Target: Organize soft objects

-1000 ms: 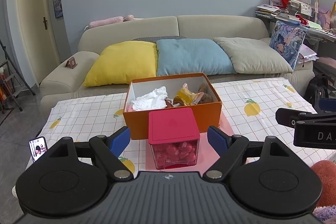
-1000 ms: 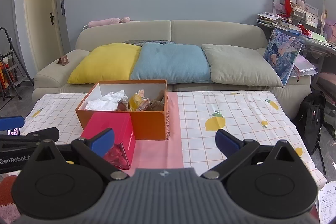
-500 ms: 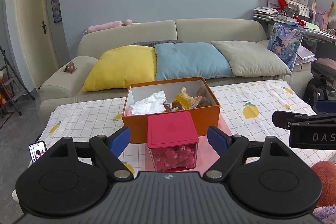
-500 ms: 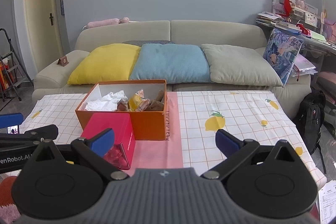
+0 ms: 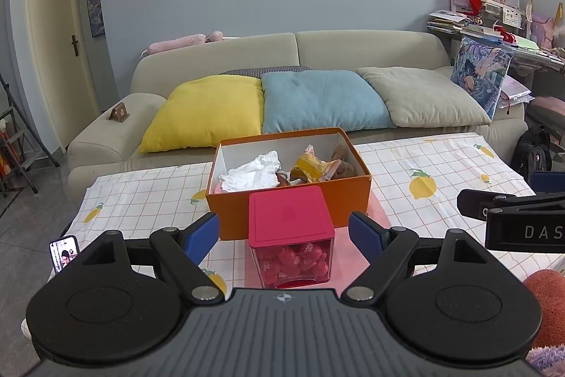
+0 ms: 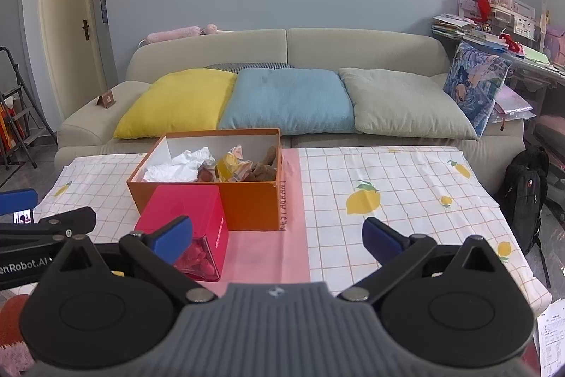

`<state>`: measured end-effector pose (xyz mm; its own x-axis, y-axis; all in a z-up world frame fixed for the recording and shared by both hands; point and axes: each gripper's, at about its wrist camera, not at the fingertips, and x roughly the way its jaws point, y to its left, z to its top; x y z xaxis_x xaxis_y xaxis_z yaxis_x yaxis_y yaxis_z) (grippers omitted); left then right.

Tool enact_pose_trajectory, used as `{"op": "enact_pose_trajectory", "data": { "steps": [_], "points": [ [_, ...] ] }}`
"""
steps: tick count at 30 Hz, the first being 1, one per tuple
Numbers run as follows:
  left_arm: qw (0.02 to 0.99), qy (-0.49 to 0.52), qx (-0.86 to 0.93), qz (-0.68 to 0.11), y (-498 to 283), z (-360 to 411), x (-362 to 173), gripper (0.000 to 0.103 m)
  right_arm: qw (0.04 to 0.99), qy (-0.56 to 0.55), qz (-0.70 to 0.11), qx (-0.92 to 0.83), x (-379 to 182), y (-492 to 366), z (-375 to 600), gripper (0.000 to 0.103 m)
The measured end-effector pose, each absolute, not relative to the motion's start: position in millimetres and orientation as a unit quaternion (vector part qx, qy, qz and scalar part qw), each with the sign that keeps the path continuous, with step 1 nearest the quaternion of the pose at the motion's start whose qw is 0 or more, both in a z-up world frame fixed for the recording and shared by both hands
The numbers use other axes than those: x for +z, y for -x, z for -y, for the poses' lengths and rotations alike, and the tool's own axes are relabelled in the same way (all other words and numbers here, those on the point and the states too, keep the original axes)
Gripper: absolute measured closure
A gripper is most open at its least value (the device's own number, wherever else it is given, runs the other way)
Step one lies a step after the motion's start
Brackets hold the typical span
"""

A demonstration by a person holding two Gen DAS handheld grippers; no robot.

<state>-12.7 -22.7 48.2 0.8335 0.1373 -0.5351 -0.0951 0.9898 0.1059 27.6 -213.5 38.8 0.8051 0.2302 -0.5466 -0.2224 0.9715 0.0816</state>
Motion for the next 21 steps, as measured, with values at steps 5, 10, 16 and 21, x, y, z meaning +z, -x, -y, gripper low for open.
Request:
{"op": "enact_pose_trajectory", "data": {
  "steps": [5,10,16,21],
  "points": [
    [0.957,-0.038,0.061,-0.282,12.7,23.0,48.4,0.006,0.949,-0.008,-0.291,0.12,38.1,-27.3,213.4,0.003],
    [0.957,-0.038,0.058,-0.282,13.4,23.2,46.6,0.006,0.948,-0.008,-0.295,0.12,37.0,-28.8,212.6,0.003],
    [0.957,-0.038,0.057,-0.281,13.9,22.9,46.7,0.006,0.947,-0.009,-0.298,0.12,36.3,-28.3,213.0,0.003],
    [0.957,-0.038,0.057,-0.281,14.0,23.4,46.8,0.006,0.946,-0.008,-0.299,0.121,36.3,-27.8,212.3,0.003]
  ]
}}
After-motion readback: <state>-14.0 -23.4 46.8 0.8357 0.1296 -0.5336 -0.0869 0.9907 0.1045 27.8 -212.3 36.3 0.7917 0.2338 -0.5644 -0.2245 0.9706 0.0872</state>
